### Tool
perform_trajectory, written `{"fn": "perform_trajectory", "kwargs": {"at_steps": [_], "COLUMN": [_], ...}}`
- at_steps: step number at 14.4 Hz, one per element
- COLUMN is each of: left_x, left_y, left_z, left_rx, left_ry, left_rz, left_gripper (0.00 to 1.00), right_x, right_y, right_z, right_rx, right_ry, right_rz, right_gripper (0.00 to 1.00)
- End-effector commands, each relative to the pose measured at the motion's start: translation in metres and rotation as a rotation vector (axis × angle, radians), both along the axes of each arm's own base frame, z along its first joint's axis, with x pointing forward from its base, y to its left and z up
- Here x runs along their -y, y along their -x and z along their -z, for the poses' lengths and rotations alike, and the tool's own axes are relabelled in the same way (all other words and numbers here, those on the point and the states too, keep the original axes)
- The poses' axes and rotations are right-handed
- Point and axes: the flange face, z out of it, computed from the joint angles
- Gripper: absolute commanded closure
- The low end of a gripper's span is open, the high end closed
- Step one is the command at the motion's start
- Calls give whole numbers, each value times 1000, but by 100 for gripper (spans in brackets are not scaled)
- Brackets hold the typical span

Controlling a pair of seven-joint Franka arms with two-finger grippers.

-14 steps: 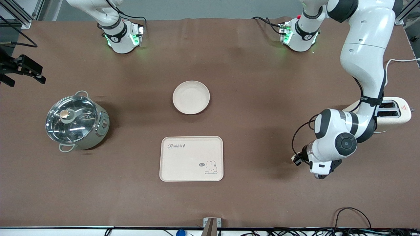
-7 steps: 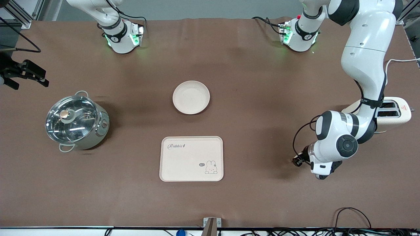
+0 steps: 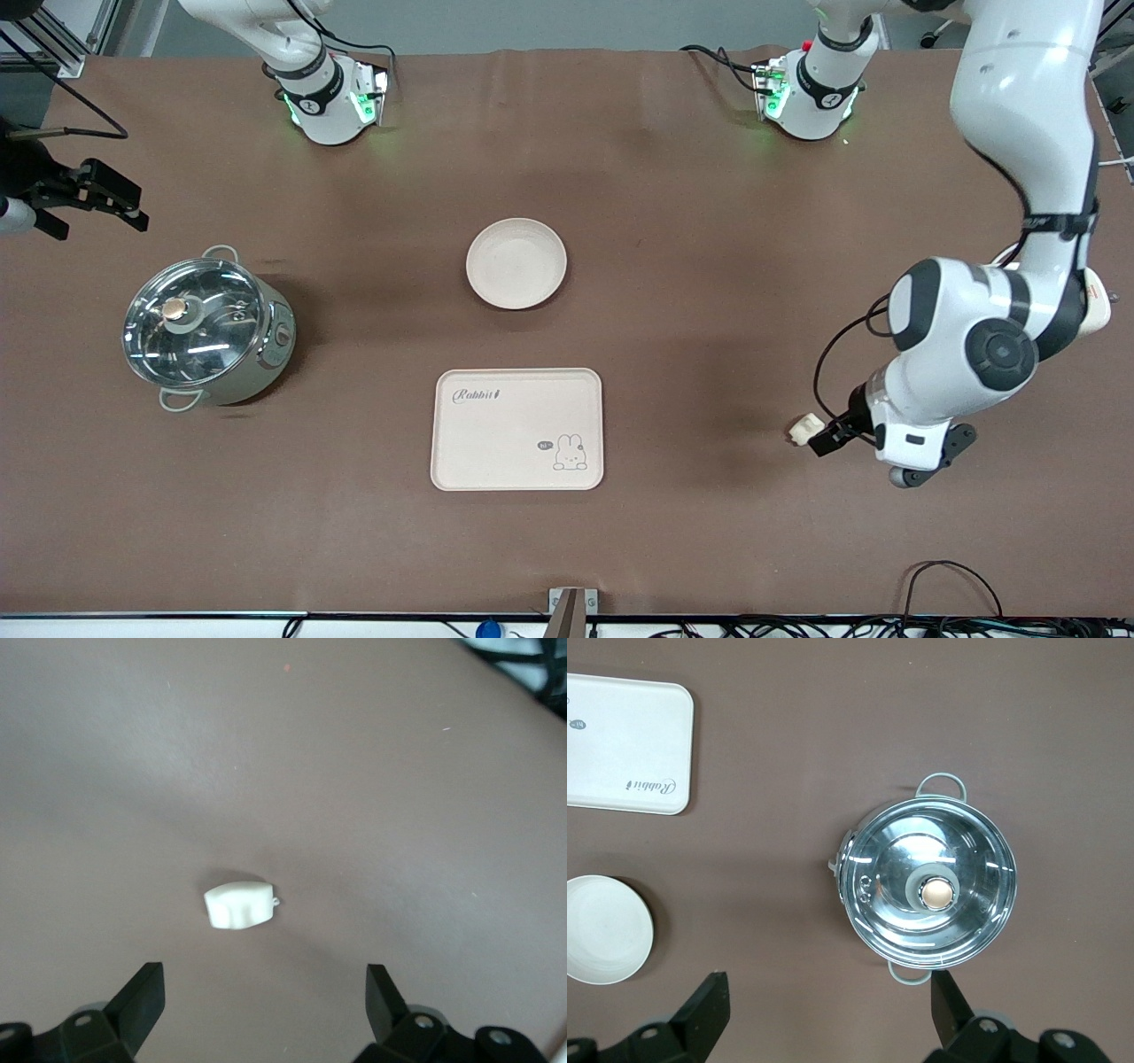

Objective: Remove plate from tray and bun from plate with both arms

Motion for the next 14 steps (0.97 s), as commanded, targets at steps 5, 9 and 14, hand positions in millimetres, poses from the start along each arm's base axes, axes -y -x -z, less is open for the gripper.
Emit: {"fn": "perform_trajectory", "kwargs": {"at_steps": [5,9,14], "left_x": [-27,-45,-53], "left_y": [33,56,116], "left_z": [-112,-178,-258], "left_rx": [34,83,25], "left_ry": [-70,-104,-142], "left_rz": [264,376,481], "left_gripper": [0,0,0], "right_x": [-2,0,-1], "right_y": [7,5,4], "right_z": [-9,-8,-8], "right_rx": [20,26,27], "right_ry": [16,17,15], "right_rz": [8,13,13], "right_gripper": [0,0,0]}}
